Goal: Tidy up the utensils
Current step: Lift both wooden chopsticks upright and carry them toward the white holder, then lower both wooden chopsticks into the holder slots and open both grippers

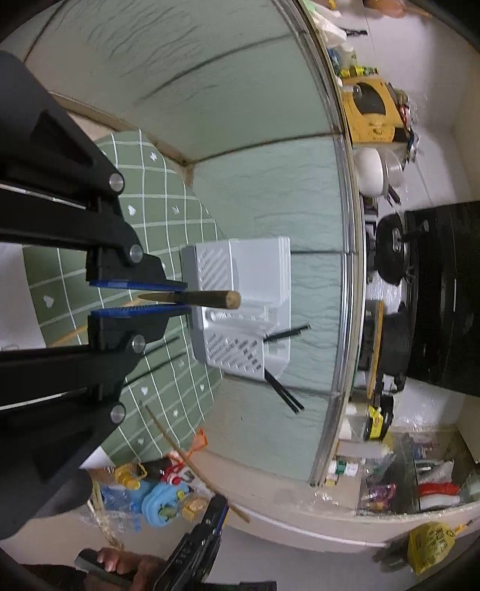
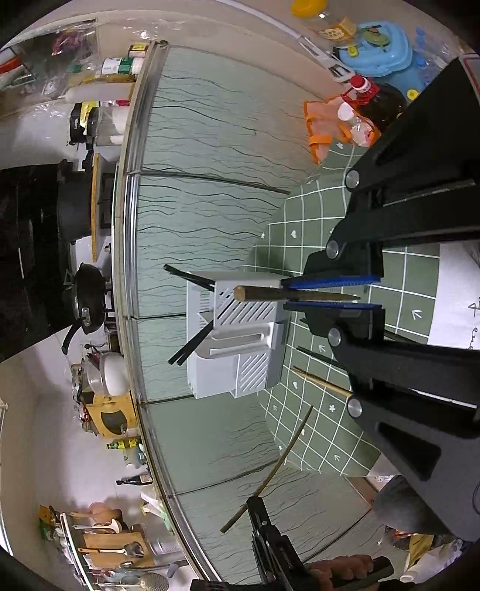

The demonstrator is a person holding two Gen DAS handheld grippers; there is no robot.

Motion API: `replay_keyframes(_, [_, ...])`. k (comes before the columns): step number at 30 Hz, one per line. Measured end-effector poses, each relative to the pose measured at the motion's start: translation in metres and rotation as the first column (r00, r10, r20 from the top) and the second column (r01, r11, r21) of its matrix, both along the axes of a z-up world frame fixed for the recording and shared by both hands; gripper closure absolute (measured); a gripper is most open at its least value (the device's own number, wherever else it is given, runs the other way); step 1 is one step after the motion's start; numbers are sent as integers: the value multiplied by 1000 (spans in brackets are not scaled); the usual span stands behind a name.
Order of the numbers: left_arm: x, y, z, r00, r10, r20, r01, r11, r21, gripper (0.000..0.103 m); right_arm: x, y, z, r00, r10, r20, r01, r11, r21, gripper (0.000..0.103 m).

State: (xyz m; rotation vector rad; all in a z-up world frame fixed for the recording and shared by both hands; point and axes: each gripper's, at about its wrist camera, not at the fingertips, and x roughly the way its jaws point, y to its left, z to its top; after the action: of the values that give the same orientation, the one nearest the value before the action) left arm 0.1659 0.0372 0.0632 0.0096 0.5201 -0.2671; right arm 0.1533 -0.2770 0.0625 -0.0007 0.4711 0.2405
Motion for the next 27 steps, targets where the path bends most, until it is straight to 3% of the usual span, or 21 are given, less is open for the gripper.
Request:
replay_keyframes(9, [11, -20, 14, 997, -80, 14, 80, 997, -5, 95, 16, -2, 22, 999, 38, 1, -38, 999, 12, 97])
replay_keyframes(27, [47, -49, 51, 990, -110, 93, 112, 994, -15, 95, 43, 8, 60, 994, 108, 13, -108, 994, -17, 97])
